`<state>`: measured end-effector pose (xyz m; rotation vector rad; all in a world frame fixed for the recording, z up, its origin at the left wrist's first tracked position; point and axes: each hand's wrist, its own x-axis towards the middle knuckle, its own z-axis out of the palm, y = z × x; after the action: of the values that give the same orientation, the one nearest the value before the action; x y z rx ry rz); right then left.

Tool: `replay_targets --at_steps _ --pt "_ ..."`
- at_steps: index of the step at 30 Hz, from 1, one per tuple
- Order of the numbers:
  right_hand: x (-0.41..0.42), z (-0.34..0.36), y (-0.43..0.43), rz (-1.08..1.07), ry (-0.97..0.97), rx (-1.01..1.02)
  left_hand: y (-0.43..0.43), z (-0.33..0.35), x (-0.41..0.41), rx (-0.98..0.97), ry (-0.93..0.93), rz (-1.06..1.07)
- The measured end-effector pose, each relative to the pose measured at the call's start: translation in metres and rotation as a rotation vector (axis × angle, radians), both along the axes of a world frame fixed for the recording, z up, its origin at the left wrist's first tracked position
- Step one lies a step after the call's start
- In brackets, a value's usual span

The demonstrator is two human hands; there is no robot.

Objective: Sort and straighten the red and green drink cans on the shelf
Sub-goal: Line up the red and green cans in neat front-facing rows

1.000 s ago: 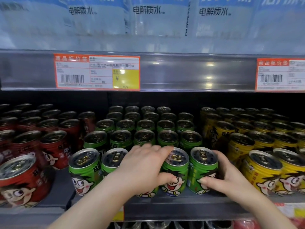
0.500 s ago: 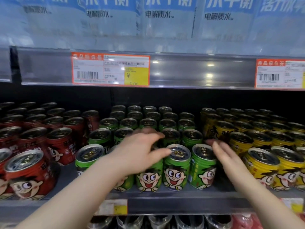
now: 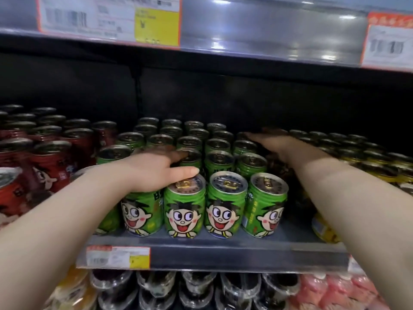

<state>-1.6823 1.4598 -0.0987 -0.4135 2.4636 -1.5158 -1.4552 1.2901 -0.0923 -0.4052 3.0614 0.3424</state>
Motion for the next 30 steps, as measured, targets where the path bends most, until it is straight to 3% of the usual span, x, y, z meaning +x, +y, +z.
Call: replay_targets --at_steps 14,24,30 --pt "-0.025 -0.01 -0.015 0.079 -0.112 0.099 0.0 -0.002 -0.005 -0.046 -0.013 0.009" --pt "-0.014 -0.008 -0.018 0.065 -0.105 0.09 -0.004 -0.006 -0.008 -0.062 -0.011 -0.019" --pt "-0.011 -0.005 -0.022 0.061 -0.019 0.223 -0.005 -0.007 -0.008 -0.049 0.02 -0.021"
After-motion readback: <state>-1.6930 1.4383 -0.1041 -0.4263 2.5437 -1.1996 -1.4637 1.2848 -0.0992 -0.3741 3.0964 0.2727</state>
